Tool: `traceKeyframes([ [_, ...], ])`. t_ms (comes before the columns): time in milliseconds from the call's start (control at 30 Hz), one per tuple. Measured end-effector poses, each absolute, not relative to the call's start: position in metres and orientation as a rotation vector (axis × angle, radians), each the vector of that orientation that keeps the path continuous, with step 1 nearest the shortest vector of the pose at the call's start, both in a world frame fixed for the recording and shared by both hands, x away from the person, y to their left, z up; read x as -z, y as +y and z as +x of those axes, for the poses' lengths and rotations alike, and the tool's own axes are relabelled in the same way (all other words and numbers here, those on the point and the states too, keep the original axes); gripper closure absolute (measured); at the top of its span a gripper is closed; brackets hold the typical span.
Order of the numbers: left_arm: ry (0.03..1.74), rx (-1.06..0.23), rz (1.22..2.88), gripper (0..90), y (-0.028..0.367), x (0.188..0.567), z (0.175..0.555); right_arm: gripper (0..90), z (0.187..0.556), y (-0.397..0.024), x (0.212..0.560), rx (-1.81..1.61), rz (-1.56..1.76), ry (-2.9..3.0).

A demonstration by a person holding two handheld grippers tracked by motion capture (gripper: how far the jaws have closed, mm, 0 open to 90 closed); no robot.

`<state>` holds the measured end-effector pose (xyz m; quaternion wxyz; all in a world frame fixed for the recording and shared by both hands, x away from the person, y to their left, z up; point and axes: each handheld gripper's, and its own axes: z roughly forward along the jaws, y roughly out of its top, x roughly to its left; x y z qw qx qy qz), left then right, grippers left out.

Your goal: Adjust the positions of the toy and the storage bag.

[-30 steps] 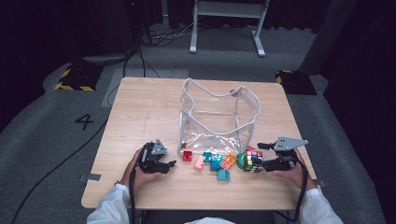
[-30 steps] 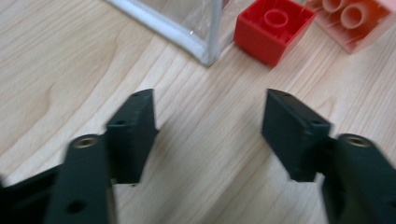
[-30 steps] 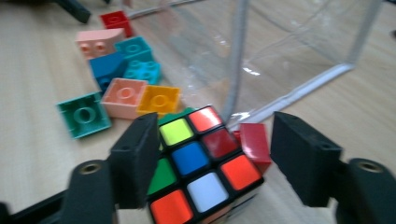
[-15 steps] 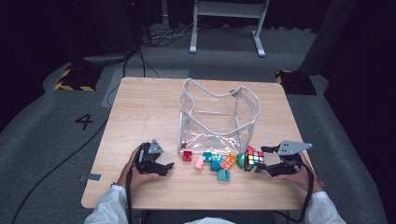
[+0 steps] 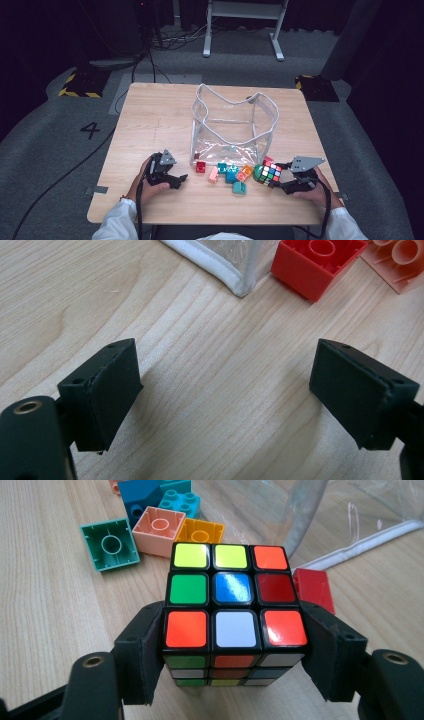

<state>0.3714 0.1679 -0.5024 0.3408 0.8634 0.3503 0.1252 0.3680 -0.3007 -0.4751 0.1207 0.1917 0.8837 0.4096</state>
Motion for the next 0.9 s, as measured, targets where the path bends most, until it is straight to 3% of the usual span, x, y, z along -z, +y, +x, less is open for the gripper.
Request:
traceKeyframes([
  [433, 0.927, -0.328, 2.240, 13.6, 0.162, 0.502, 0.369, 33.3, 0.368, -0.289, 0.494, -1.198, 0.645, 2.561],
  [900, 0.927, -0.324, 2.252, 8.3, 0.162, 0.502, 0.373, 33.6, 0.363, -0.317, 0.488, -1.193, 0.724, 2.527],
])
